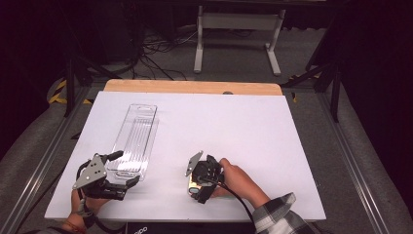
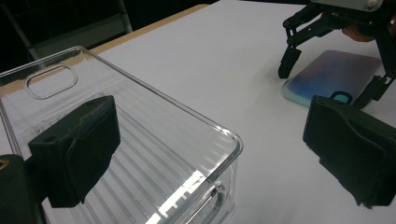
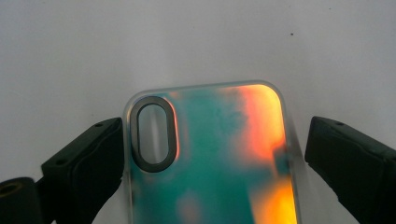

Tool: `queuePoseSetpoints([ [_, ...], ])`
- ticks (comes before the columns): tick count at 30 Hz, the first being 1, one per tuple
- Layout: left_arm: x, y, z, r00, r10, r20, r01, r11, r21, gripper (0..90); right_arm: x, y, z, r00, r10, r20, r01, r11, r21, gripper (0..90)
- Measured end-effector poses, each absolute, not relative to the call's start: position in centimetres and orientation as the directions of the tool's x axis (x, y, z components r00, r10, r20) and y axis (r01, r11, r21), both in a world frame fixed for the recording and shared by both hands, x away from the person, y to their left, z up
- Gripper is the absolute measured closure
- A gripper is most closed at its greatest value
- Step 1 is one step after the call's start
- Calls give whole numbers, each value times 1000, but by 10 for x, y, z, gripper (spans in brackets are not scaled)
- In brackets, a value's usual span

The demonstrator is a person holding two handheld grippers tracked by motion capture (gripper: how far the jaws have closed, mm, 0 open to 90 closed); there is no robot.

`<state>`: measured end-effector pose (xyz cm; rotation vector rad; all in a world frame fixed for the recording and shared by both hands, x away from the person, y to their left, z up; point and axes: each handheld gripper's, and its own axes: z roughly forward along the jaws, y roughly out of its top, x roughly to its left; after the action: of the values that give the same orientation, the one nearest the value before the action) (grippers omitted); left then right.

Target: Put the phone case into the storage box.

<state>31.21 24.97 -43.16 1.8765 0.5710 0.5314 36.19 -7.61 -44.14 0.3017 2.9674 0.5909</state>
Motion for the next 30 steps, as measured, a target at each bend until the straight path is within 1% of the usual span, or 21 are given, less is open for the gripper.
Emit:
queuePoseSetpoints([
  [3, 312, 250, -432, 787, 608, 100, 140, -334, 932, 47, 364, -76, -442, -976, 214, -35, 184, 904, 386, 90],
  [6, 312, 249, -432, 788, 608, 99, 142, -336, 931, 47, 366, -76, -441, -982, 189, -26, 164, 907, 389, 114],
  [9, 312, 249, -432, 789, 607, 99, 142, -336, 931, 47, 365, -77, -440, -983, 183, -23, 159, 902, 402, 164],
  [17, 312, 249, -432, 787, 609, 101, 140, -335, 932, 48, 365, -79, -440, -986, 165, -23, 141, 900, 412, 170],
  [19, 312, 250, -432, 788, 609, 91, 148, -331, 932, 48, 365, -80, -440, -985, 173, -20, 149, 896, 417, 171],
  [21, 313, 250, -432, 787, 611, 87, 151, -327, 933, 48, 365, -82, -439, -982, 183, -38, 149, 893, 424, 172],
  [25, 312, 250, -432, 782, 616, 93, 147, -326, 934, 48, 368, -91, -434, -980, 196, -41, 153, 865, 477, 172],
  [30, 312, 249, -432, 780, 619, 90, 149, -323, 935, 48, 366, -106, -423, -968, 248, -46, 182, 813, 553, 172],
])
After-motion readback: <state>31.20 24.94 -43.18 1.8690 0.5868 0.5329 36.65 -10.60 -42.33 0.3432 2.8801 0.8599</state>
